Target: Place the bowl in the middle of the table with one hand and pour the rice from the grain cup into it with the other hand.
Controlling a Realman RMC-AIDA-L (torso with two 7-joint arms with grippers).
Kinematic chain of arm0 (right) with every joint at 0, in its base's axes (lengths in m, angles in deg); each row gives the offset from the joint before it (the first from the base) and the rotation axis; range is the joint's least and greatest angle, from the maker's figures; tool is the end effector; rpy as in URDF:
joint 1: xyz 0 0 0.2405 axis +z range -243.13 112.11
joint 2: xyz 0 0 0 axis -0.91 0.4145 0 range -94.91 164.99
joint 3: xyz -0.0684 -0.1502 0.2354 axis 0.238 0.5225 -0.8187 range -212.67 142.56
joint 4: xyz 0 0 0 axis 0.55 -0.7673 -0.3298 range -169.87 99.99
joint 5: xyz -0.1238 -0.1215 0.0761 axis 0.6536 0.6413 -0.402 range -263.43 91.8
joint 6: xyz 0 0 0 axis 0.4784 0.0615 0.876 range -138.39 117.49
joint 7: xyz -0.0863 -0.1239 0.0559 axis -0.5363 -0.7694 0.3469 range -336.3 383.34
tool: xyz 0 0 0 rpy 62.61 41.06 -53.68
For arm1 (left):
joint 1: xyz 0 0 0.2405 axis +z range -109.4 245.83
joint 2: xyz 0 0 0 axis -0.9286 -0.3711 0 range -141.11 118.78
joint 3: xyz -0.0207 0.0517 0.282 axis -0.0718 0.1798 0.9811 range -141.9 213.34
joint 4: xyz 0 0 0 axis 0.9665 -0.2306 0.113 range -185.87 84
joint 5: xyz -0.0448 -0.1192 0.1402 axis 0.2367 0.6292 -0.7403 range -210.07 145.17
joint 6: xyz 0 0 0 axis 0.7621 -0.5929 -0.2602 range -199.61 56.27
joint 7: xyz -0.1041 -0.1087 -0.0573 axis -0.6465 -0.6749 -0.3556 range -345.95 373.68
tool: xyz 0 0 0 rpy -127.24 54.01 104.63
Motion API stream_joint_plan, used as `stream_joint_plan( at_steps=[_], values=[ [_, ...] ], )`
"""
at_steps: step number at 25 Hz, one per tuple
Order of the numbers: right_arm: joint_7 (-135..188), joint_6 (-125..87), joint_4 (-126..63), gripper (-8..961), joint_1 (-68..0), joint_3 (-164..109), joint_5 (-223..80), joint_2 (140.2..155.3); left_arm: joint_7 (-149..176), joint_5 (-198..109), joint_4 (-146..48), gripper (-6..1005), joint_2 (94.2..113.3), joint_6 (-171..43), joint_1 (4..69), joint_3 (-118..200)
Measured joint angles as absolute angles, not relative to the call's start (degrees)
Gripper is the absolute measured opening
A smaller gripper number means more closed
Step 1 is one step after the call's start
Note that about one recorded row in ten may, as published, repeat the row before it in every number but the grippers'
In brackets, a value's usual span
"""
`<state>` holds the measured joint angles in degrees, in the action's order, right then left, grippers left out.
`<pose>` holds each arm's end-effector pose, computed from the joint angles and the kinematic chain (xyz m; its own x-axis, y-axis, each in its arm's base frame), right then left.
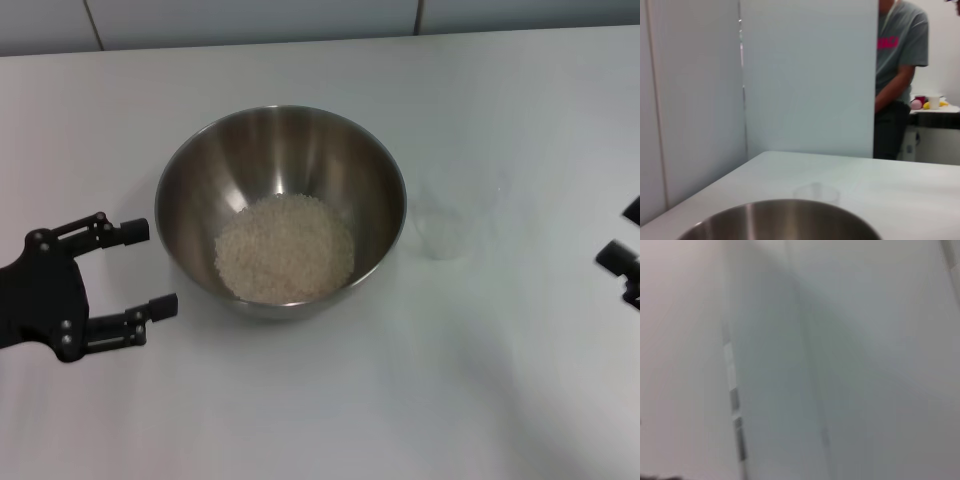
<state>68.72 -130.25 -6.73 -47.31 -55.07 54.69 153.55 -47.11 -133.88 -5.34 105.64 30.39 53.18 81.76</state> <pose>0.3277 0.2111 0.0238 0.5947 -0.0008 -0.8040 -0.5151 -0.7682 -0.3802 -0.2950 0.2568 0.0079 0.8311 0.0346 0.5551 0.2155 -0.9401 -0.2640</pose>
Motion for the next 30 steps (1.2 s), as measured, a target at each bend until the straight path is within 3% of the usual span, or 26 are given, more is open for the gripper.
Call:
stream_joint_plan(
  at_steps=[16, 30],
  values=[
    [72.79, -123.23, -0.84, 598, -32.62, -41.96, 54.25, 154.29, -45.39, -134.23, -5.04, 813, 106.37, 34.68, 54.39, 81.78],
    [68.44, -116.29, -6.74, 598, -30.60, -41.85, 53.58, 154.28, -45.29, -134.21, -4.96, 813, 106.70, 33.62, 53.68, 81.33]
  ],
)
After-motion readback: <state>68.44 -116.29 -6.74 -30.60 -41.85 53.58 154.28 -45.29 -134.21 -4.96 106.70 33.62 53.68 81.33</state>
